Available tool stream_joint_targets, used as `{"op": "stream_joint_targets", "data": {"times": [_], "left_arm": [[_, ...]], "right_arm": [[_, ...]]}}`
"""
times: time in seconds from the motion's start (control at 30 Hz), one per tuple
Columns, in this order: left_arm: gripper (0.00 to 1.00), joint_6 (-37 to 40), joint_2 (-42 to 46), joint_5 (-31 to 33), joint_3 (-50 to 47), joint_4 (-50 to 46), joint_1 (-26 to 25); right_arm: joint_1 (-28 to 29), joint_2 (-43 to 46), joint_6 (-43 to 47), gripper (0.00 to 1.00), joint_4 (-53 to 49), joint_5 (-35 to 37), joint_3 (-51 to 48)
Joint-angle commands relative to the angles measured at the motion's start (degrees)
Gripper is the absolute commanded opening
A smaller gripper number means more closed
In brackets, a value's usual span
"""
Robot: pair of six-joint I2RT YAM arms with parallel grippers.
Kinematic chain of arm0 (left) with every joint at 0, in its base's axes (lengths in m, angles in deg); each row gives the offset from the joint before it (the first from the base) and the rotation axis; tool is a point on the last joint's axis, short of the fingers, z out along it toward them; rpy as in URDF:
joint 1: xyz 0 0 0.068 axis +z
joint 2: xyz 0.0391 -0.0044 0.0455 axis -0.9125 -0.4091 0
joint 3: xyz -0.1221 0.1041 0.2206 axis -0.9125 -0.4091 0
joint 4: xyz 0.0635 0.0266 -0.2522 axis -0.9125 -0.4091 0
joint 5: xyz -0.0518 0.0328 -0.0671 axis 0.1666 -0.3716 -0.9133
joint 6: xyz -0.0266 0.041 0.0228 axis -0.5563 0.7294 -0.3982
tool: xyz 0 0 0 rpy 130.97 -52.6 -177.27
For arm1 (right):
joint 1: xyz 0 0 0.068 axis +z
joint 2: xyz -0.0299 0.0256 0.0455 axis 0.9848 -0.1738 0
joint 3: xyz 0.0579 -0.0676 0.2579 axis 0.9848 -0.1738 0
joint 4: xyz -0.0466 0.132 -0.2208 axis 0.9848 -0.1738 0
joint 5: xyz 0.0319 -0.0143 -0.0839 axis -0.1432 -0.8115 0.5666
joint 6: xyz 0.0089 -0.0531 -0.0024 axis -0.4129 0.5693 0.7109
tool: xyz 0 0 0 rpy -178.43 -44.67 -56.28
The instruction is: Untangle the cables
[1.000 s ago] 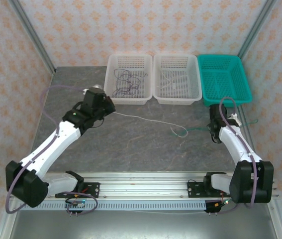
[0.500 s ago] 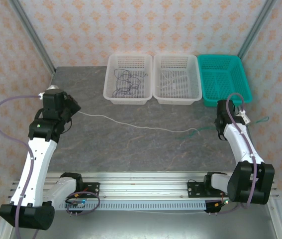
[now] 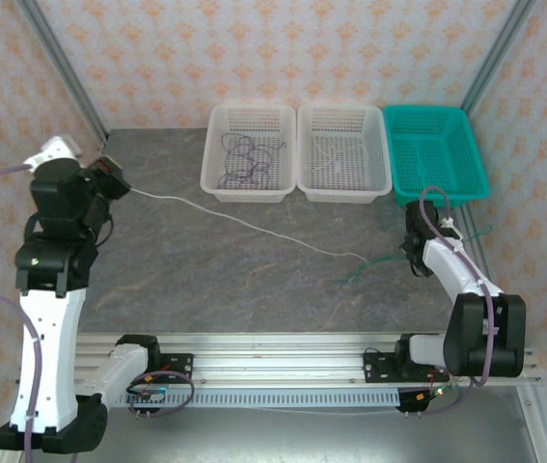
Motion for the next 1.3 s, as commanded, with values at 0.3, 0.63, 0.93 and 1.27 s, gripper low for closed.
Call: {"op": "stream_joint_targets", "data": {"times": [0.3,0.63,0.93,1.27], "left_arm": [[0.0,2.9,-6.9,8.1,8.4,-3.2,1.6],[0.0,-3.1,-11.2,-17.4,8.2,3.2,1.6],[0.0,-6.8,-10.7,-23.9,8.3,4.1,-2.9],[0.0,-10.5,-13.4,-23.3,10.9,8.6,-16.3]], "right_arm": [[-4.0,0.3,1.7,0.0,0.0,7.4,2.1],[2.9,9.2,8.2,0.64,8.0,-21.4,1.0],[15.4,21.6,9.2,0.87,31.9,-40.9,4.6],[42.4,6.4,20.2,0.93,55.9,-44.5,7.9]]}}
